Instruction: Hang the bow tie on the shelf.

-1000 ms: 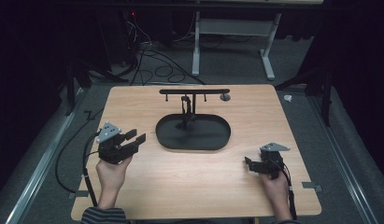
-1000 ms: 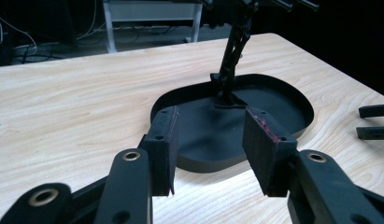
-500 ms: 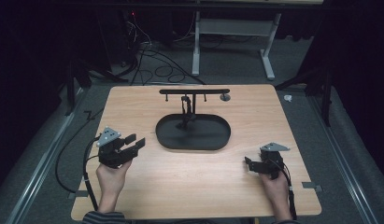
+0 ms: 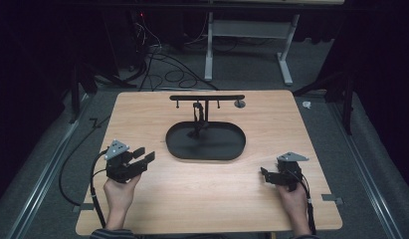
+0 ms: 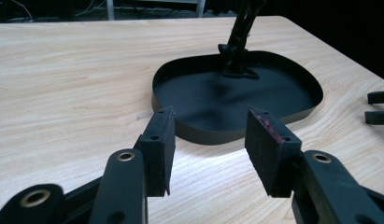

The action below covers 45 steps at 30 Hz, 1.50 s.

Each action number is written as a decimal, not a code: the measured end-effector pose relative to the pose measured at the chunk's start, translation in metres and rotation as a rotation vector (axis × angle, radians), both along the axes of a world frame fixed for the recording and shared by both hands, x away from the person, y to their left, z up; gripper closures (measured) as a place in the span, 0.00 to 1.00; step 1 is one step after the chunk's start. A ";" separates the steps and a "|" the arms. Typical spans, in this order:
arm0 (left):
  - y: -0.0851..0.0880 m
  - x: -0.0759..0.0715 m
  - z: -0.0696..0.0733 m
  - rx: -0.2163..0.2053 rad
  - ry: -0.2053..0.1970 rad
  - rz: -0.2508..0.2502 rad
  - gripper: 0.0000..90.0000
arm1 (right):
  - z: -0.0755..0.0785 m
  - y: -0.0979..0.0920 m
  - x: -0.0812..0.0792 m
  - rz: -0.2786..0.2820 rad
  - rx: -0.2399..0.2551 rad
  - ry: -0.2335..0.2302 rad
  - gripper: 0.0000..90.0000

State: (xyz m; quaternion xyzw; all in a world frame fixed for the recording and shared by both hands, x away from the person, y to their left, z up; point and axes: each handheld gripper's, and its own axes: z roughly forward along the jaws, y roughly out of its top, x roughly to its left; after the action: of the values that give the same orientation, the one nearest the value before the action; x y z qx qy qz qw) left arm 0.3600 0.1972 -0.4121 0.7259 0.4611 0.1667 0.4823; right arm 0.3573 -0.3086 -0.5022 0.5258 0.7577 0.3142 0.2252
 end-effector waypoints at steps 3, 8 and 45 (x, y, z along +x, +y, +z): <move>0.001 0.000 -0.004 -0.001 0.010 0.003 0.59 | 0.000 0.000 0.000 0.000 0.000 0.000 0.26; 0.001 0.000 -0.012 -0.006 0.030 0.007 0.58 | 0.000 0.000 0.000 0.000 0.000 0.000 0.26; -0.008 0.006 -0.056 0.034 0.125 0.031 0.58 | 0.000 0.000 0.000 0.000 -0.001 -0.001 0.26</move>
State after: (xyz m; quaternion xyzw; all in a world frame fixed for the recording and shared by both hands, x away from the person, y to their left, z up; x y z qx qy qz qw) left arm 0.3664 0.1890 -0.4677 0.7358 0.4986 0.1361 0.4377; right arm 0.3573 -0.3086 -0.5023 0.5256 0.7577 0.3141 0.2257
